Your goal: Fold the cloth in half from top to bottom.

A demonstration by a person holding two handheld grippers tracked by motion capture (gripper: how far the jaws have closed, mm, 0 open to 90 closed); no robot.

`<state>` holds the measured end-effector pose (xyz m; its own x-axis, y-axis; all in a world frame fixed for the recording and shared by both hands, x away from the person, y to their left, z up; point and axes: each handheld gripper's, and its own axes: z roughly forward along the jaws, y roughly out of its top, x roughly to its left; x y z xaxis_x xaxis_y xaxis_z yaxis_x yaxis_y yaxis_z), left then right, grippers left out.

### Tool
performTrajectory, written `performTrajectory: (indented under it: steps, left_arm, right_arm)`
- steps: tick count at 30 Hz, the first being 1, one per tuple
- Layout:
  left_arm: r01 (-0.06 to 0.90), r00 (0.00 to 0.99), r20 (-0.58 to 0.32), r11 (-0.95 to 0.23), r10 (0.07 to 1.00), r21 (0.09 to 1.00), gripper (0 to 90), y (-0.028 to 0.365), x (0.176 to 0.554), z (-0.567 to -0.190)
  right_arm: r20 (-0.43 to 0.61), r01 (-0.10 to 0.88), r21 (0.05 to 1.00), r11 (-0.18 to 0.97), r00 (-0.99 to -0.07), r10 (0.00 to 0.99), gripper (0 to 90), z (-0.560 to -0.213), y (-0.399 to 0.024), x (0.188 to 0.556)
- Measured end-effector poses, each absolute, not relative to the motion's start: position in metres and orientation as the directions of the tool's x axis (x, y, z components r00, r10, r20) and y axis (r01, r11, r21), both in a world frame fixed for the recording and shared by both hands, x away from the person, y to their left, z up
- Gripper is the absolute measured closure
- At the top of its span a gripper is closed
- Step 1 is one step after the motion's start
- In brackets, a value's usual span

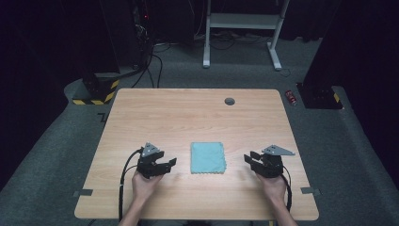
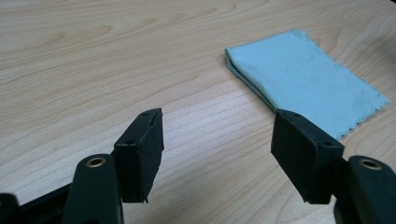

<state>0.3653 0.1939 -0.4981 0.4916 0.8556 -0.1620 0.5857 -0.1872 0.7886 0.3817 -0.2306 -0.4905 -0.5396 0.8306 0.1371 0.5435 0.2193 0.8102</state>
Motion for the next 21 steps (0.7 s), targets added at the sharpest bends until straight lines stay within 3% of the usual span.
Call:
performTrajectory:
  steps: [21]
  left_arm:
    - [0.604, 0.431, -0.125, -0.183, 0.893, 0.776, 34.8, 0.211, 0.355, -0.508]
  right_arm:
    - [0.138, 0.560, 0.805, 0.196, -0.498, 0.856, 63.8, -0.503, -0.249, 0.367]
